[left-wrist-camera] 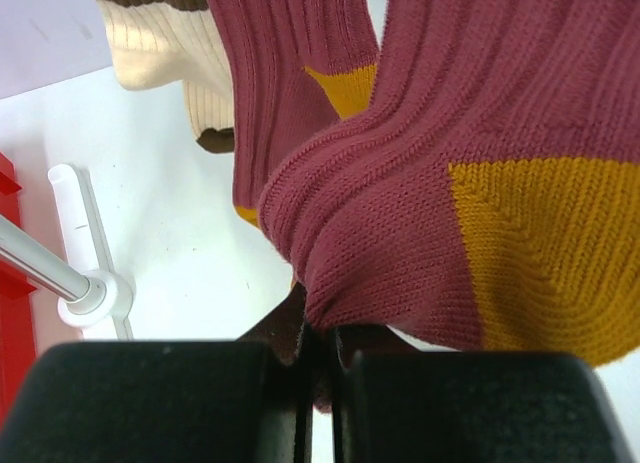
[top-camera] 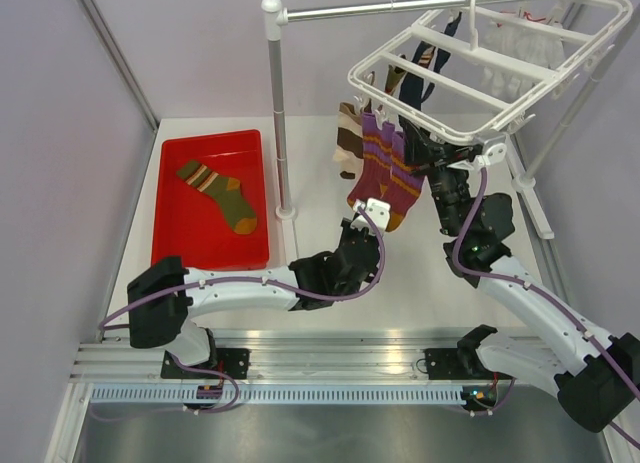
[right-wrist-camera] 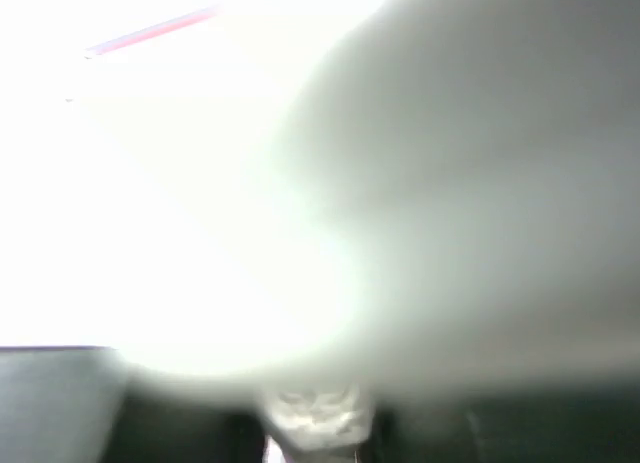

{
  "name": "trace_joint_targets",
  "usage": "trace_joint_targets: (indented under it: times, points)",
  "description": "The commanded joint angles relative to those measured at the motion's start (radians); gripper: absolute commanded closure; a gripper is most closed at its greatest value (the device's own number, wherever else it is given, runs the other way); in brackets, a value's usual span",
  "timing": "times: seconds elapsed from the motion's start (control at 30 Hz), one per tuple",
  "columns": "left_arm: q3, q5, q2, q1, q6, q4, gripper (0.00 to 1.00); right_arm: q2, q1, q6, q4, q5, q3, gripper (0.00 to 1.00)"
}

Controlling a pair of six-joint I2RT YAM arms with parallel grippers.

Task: Remove the socks clipped to the hanger

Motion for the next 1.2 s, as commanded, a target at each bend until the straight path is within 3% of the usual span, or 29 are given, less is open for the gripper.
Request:
trace_joint_targets:
  times: [0.0,0.2,0.57,0.67,0.77,0.93,1.03,1.17]
  points:
    - [0.035,-0.017,-0.024,-0.006,0.010,0.007,0.98,-0.003,0.001,-0.004,0.011,0.005,0.056,0.70]
    - [0.023,-0.033,-0.049,-0.006,0.011,0.005,0.98,-0.007,0.001,0.011,-0.031,0.011,0.069,0.99]
    - [-0.024,-0.112,-0.280,0.024,-0.084,-0.136,0.98,-0.017,0.001,0.019,-0.077,0.014,0.070,0.99]
    - [-0.046,-0.104,-0.352,0.107,-0.139,-0.217,0.98,-0.021,0.001,0.019,-0.088,0.017,0.064,0.99]
    - [-0.083,-0.011,-0.467,0.263,-0.252,-0.345,0.98,-0.026,0.001,0.014,-0.100,0.019,0.061,0.99]
    - [-0.116,0.084,-0.602,0.536,-0.292,-0.406,0.98,-0.027,0.001,0.003,-0.115,0.028,0.061,0.99]
    - [-0.109,0.143,-0.599,0.685,-0.297,-0.416,0.98,-0.026,-0.002,0.002,-0.123,0.027,0.062,0.99]
    - [-0.077,0.332,-0.541,0.921,-0.376,-0.447,0.98,-0.026,0.001,0.003,-0.135,0.022,0.064,0.99]
